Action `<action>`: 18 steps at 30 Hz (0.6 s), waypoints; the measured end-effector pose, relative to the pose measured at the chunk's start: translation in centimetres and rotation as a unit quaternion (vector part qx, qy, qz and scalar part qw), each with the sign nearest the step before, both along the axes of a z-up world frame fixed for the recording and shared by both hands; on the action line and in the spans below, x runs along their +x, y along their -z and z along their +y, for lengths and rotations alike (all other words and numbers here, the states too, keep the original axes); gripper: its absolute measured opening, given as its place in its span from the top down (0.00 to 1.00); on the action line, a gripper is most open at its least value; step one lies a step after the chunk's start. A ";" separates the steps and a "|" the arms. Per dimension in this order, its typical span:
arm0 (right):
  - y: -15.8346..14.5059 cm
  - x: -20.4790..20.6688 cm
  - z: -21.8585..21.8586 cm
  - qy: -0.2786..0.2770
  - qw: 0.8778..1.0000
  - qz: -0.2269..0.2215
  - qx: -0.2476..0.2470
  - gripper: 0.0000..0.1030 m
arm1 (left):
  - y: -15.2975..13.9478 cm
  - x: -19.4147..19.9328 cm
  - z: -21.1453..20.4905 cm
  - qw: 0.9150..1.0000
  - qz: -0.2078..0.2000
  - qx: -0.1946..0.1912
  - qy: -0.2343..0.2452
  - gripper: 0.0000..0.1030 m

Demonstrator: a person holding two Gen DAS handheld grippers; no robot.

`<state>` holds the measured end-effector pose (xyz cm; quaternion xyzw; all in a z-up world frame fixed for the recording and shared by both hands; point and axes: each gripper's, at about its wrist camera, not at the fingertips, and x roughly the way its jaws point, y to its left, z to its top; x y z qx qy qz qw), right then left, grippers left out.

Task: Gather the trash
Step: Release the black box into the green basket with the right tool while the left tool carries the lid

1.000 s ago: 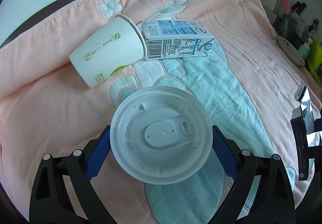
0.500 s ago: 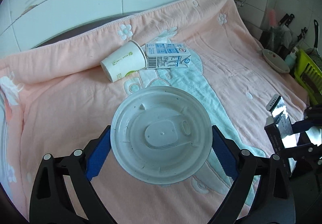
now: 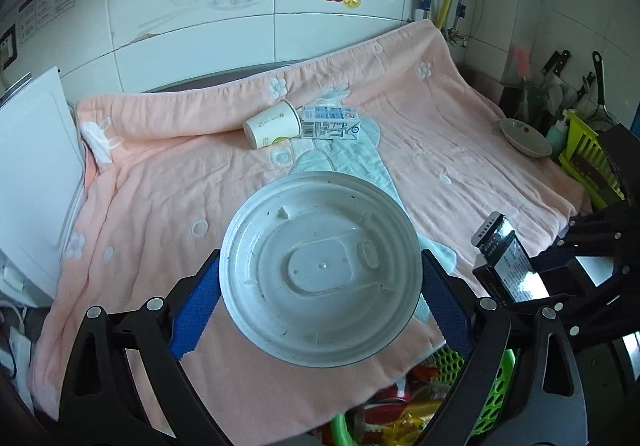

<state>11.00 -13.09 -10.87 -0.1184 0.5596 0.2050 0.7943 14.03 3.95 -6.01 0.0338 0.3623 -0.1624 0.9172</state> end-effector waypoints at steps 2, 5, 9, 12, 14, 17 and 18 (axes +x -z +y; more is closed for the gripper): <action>0.1 -1.3 0.2 -0.008 1.000 0.002 -0.001 0.58 | -0.3 -2.0 0.1 1.000 -0.003 -0.003 -0.006 0.11; 0.5 -2.9 0.6 -0.021 1.000 0.005 -0.006 0.58 | -0.5 -4.5 0.3 1.000 -0.006 -0.005 -0.012 0.11; 1.2 -4.8 1.1 -0.038 0.999 0.013 -0.015 0.58 | -0.8 -7.7 0.5 1.000 -0.015 -0.005 -0.018 0.11; 1.7 -5.8 1.3 -0.046 0.999 0.015 -0.024 0.58 | -1.0 -9.7 0.6 1.000 -0.014 -0.011 -0.020 0.11; 2.0 -6.0 1.3 -0.048 0.998 0.020 -0.025 0.57 | -1.0 -10.9 0.4 1.000 -0.017 -0.008 -0.020 0.11; 2.3 -6.3 1.2 -0.052 0.998 0.023 -0.029 0.53 | -0.9 -12.1 0.2 1.000 -0.018 -0.010 -0.021 0.11; 2.3 -6.4 1.1 -0.051 0.998 0.021 -0.030 0.52 | -0.8 -12.5 0.1 1.000 -0.017 -0.010 -0.021 0.11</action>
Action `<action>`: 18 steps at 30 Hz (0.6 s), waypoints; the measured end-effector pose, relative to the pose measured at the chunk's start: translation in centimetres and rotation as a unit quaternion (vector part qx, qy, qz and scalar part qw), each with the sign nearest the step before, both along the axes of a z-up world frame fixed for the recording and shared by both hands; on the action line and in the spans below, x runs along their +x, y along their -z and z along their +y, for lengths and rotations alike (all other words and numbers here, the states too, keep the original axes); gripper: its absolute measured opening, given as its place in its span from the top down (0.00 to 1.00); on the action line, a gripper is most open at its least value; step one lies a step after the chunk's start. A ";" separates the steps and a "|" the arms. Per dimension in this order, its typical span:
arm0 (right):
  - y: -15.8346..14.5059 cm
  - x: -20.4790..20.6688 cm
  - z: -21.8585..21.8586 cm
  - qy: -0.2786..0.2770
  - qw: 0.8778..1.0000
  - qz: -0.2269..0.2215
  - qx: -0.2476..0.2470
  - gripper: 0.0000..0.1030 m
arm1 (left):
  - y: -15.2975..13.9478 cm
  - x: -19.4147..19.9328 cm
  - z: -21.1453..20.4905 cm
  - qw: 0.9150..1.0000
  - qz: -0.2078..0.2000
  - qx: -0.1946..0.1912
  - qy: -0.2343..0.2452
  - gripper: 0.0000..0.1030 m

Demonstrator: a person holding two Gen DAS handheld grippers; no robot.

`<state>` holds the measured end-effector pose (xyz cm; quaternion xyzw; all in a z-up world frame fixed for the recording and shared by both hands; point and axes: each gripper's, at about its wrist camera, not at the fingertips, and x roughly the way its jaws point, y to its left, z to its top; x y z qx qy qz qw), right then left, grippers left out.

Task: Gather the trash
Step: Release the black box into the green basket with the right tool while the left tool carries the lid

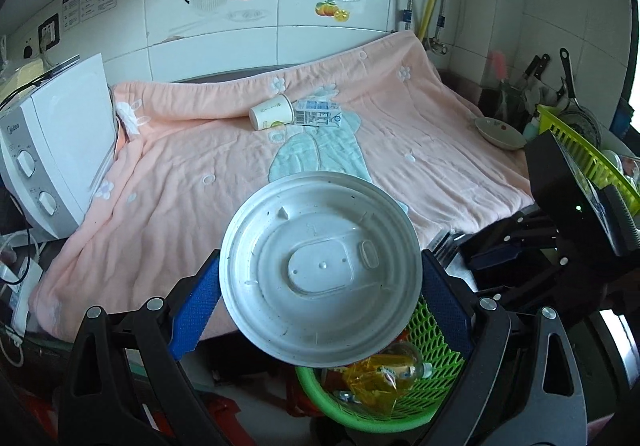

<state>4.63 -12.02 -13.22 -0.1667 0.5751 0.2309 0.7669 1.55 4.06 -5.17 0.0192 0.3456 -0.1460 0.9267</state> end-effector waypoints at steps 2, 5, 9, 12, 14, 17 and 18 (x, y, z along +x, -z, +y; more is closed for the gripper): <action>-0.1 -0.2 -0.2 0.001 1.000 -0.001 0.001 0.52 | 0.2 -0.6 -0.2 1.000 0.000 0.001 0.001 0.11; -0.4 -0.5 -0.5 0.002 1.000 -0.005 0.000 0.51 | 0.4 -1.1 -0.6 1.000 0.002 0.000 0.004 0.11; -1.2 -0.7 -1.1 0.006 1.000 -0.015 0.000 0.49 | 1.0 -1.6 -1.3 1.000 0.009 -0.005 0.011 0.11; -1.9 -1.0 -1.7 0.014 1.000 -0.026 0.003 0.39 | 2.0 -1.8 -2.2 1.000 0.018 0.002 0.018 0.11; -2.2 -1.1 -2.2 0.019 0.999 -0.028 0.005 0.39 | 2.8 -2.0 -2.8 0.999 0.027 0.006 0.022 0.11; -2.5 -1.3 -2.8 0.027 0.999 -0.033 0.005 0.36 | 3.8 -2.0 -3.5 0.999 0.041 0.007 0.029 0.11; -2.5 -1.4 -3.0 0.029 0.999 -0.035 0.004 0.35 | 4.1 -2.0 -3.7 0.999 0.043 0.007 0.031 0.11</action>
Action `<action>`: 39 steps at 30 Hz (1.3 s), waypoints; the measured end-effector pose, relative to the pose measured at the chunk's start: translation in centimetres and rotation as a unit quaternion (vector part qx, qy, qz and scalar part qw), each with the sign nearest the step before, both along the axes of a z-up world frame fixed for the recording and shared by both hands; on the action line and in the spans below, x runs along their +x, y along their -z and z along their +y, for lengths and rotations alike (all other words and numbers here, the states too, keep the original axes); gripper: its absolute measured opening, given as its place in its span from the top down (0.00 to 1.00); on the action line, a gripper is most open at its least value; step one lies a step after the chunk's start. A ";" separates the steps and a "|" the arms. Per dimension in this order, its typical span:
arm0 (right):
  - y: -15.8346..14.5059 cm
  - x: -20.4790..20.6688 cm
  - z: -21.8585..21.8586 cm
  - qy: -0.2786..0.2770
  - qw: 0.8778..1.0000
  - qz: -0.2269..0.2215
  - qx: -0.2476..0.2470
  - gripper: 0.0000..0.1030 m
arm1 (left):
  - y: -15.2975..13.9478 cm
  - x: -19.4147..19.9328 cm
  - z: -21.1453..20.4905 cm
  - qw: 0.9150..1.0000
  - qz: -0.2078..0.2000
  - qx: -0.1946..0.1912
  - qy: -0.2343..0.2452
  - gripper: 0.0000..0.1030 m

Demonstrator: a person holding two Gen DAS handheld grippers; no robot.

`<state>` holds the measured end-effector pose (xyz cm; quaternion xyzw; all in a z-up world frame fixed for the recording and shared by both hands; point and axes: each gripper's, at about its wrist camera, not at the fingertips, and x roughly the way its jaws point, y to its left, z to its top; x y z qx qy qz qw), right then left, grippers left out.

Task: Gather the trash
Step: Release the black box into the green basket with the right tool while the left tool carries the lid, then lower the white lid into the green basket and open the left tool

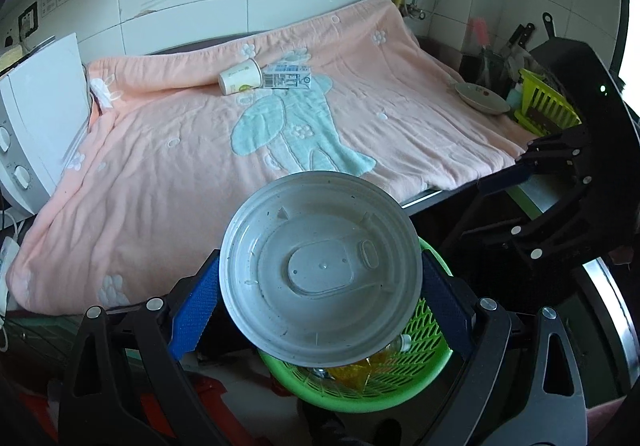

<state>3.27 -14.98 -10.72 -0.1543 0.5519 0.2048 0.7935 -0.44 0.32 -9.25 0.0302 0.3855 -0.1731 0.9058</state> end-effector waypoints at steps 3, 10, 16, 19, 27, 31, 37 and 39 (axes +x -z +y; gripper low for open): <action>-0.1 -0.1 -0.6 0.009 1.000 -0.001 0.005 0.34 | 0.8 0.1 -0.7 1.000 0.012 -0.001 0.008 0.11; -0.5 -0.4 -1.2 0.021 1.000 -0.011 0.005 0.20 | 2.6 0.6 -2.3 0.999 0.038 -0.001 0.023 0.10; -0.8 -0.4 -1.7 0.031 0.999 -0.015 0.005 0.17 | 3.2 1.0 -3.2 0.998 0.049 -0.004 0.030 0.09; -0.9 -0.3 -1.8 0.034 0.999 -0.018 0.006 0.16 | 3.2 1.3 -3.4 0.998 0.054 -0.007 0.031 0.09; -0.8 -0.1 -1.8 0.038 0.999 -0.023 0.003 0.13 | 3.5 1.7 -3.0 0.998 0.063 -0.012 0.028 0.09; -0.7 0.4 -2.1 0.044 0.999 -0.023 0.007 0.12 | 3.6 2.1 -2.8 0.997 0.065 -0.015 0.026 0.08; -0.9 1.0 -2.5 0.049 0.998 -0.025 0.006 0.10 | 3.7 2.4 -3.0 0.997 0.070 -0.017 0.030 0.08; -1.0 1.2 -2.6 0.050 0.998 -0.027 0.004 0.09 | 3.8 2.6 -3.1 0.997 0.074 -0.020 0.031 0.08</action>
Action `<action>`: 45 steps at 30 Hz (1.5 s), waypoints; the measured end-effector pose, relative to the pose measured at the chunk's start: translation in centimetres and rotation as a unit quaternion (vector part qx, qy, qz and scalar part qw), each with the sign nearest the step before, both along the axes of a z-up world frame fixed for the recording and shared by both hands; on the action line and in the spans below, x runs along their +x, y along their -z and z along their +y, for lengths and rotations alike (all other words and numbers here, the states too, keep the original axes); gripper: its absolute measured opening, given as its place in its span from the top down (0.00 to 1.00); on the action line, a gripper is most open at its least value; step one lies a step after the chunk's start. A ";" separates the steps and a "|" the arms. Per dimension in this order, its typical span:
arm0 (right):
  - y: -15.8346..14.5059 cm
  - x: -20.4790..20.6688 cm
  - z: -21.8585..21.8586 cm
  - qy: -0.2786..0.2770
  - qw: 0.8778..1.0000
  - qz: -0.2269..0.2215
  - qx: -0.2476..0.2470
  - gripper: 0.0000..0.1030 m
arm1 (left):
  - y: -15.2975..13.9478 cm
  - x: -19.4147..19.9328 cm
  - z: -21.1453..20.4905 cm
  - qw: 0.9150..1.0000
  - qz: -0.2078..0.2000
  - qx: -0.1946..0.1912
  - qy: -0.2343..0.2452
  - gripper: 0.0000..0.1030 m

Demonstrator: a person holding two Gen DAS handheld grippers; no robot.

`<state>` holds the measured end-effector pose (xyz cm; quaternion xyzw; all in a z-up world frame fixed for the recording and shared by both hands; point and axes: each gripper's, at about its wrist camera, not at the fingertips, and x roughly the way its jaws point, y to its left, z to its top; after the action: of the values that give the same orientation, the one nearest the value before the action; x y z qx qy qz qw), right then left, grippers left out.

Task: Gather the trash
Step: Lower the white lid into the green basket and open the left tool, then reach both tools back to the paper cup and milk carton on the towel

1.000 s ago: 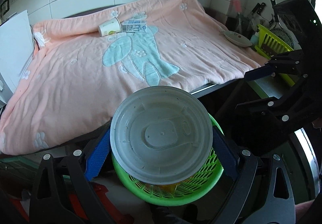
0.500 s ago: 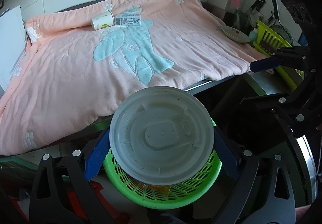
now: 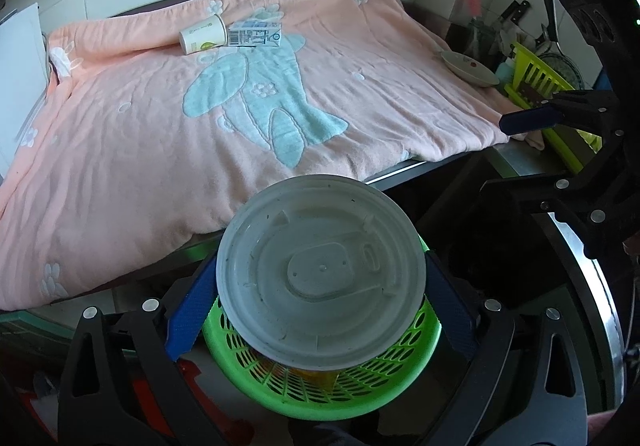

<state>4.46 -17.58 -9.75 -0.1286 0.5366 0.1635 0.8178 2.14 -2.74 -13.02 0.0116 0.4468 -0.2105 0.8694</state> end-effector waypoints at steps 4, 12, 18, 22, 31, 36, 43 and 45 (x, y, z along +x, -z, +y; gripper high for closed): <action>-0.3 0.3 -0.4 0.005 1.000 -0.014 -0.005 0.08 | -0.2 0.1 -0.1 1.000 0.000 -0.003 0.001 0.07; -1.0 0.1 0.0 -0.011 0.998 -0.053 -0.015 0.07 | -0.7 0.1 0.1 1.000 -0.007 -0.003 0.000 0.07; -0.8 0.4 0.4 -0.016 0.998 -0.055 -0.014 0.07 | -1.2 0.3 0.8 1.000 -0.015 0.001 -0.007 0.07; -0.6 1.0 0.5 -0.017 0.998 -0.055 -0.020 0.07 | -1.8 0.8 1.6 1.000 -0.022 0.005 -0.014 0.07; -0.6 4.2 0.5 -0.003 0.999 -0.033 0.000 0.07 | -3.3 3.8 3.6 0.999 -0.037 0.018 -0.028 0.07; -0.8 7.2 0.0 0.010 0.999 -0.024 0.021 0.07 | -4.2 6.5 4.7 0.998 -0.048 0.024 -0.036 0.07; 0.4 12.7 0.4 0.026 0.999 -0.001 0.021 0.07 | -5.2 11.1 6.3 0.997 -0.057 0.032 -0.045 0.07; 0.5 14.7 0.7 0.022 1.000 -0.002 0.021 0.07 | -5.3 12.5 6.7 0.996 -0.059 0.040 -0.044 0.07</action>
<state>19.15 -16.86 -10.25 -0.1003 0.5338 0.1566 0.8249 14.64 3.98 -7.75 0.0389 0.4027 -0.1528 0.9017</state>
